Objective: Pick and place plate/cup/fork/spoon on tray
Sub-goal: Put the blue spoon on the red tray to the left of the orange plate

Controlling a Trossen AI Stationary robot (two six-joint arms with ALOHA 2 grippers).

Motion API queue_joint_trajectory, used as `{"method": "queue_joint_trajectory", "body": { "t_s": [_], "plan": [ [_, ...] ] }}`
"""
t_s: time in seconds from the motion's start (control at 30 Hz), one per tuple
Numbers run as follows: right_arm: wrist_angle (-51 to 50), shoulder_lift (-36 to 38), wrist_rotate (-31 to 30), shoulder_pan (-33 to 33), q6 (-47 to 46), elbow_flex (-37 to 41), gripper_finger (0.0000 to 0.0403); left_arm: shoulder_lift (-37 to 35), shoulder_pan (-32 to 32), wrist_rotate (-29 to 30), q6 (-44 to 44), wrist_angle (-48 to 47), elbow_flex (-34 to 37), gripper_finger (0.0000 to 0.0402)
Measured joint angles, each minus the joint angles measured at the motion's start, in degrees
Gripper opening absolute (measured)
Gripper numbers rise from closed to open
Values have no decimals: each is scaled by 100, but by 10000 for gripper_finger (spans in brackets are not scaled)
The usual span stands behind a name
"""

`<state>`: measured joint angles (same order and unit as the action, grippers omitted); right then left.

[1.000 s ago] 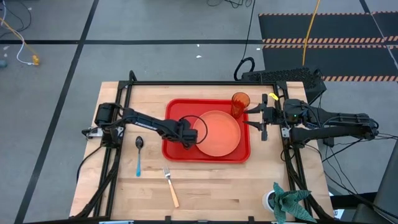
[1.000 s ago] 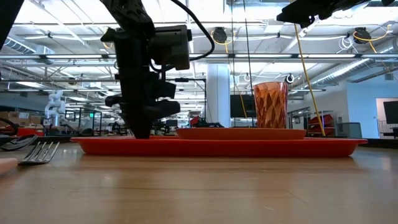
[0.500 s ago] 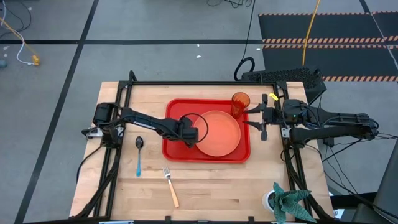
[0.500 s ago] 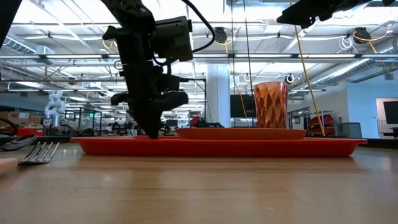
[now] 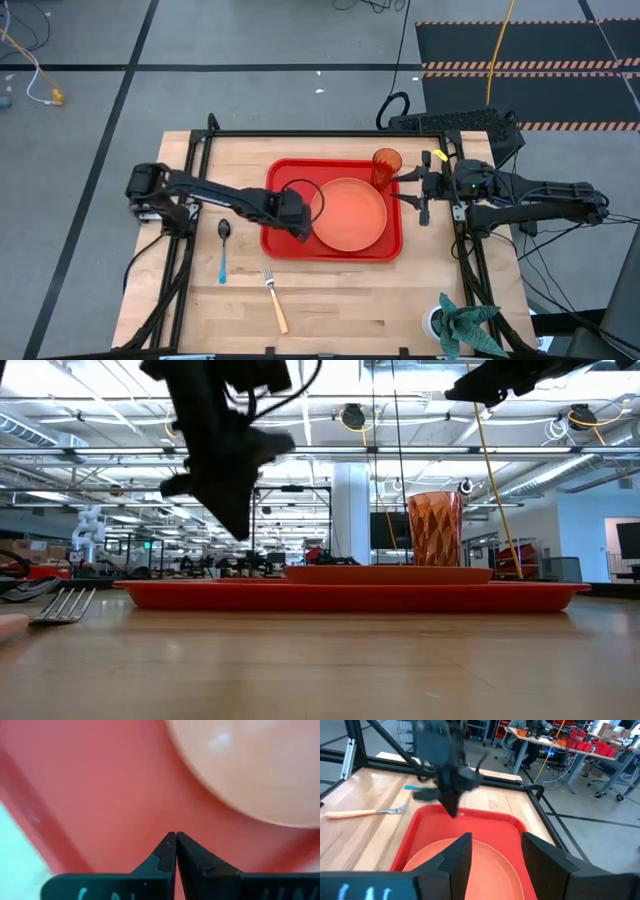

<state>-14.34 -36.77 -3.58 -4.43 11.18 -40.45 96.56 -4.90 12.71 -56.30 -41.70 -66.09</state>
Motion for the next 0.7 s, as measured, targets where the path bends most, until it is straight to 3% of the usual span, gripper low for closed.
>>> {"method": "queue_joint_trajectory", "body": {
  "t_s": [0.17, 0.27, 0.4, 0.5, 0.7],
  "plan": [
    [-129, 0, -135, -2, 0, 0, 164, -541, -569, -1146, -896, -553, -1, 14],
    [-99, 6, -118, -2, -22, 0, 164, -733, -905, -1209, -1494, -1807, -4, 14],
    [-101, 16, -113, -2, -82, 0, 164, -870, -1360, -1002, -2912, -4016, 13, 14],
    [-93, 20, -111, -2, -81, 0, 164, -1018, -1696, -983, -3424, -4006, 211, 15],
    [1, 24, -111, -2, 1, 0, 164, -1275, -1736, -1258, -3718, -2589, 1133, 49]
  ]
}}
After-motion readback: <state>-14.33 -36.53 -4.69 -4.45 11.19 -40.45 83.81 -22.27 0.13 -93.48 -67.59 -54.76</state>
